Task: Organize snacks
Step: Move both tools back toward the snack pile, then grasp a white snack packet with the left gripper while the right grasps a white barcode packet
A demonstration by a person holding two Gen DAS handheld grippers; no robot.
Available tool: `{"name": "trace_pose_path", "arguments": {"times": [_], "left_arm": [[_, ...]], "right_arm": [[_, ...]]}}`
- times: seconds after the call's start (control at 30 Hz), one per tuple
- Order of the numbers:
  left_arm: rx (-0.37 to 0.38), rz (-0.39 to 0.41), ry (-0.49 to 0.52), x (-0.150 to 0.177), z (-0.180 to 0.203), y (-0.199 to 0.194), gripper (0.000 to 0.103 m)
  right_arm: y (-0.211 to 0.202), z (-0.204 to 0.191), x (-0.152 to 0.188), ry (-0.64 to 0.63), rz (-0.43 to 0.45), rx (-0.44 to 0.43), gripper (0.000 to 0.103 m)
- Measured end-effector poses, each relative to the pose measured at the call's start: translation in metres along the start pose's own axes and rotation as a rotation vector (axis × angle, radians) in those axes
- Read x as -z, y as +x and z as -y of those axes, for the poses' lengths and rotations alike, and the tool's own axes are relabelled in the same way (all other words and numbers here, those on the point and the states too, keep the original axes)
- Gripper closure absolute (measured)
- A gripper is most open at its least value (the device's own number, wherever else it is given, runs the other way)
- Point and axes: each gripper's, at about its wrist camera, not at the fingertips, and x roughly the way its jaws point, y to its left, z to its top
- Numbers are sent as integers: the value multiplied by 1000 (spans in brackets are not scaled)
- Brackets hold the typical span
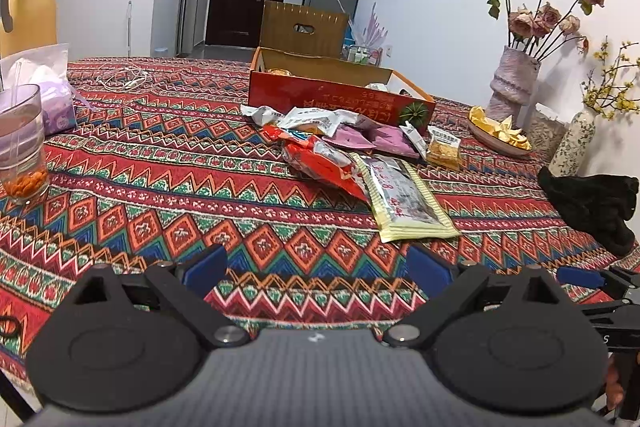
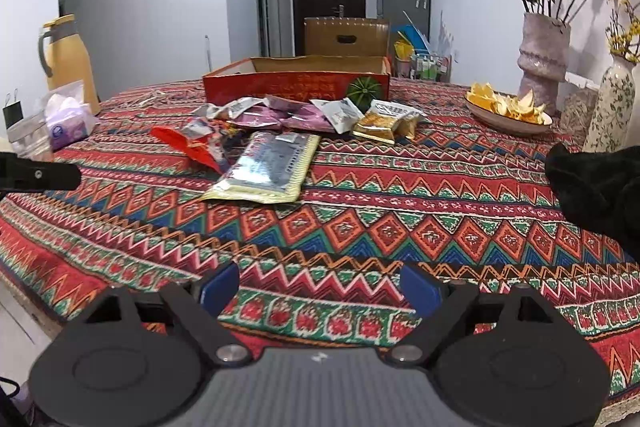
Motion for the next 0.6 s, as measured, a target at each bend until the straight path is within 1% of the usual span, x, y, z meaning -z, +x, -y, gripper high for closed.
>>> {"name": "trace_pose_path", "arguments": {"times": [0.17,0.3,0.4,0.47,0.53,0.6], "left_arm": [[11,-6,-15,-19,-4,18,5],[19,-6,-13,-40,-6,41,5],[15,5,19,-61,-2,62,6],[26,21,50,-78,-1,81,7],[33,23,75,-93,0,100,9],[52,7,108,-110,0,128,11]], "right_arm": [[17,9,-10,21,-16,8,16],[34,20,-24,53,-21,8,16],[48,29,-39,69,-13,13,16],[60,36,-53,64,-2,22,17],[73,41,-66,53,8,34,18],[88,47,-82,51,18,40,19]]}}
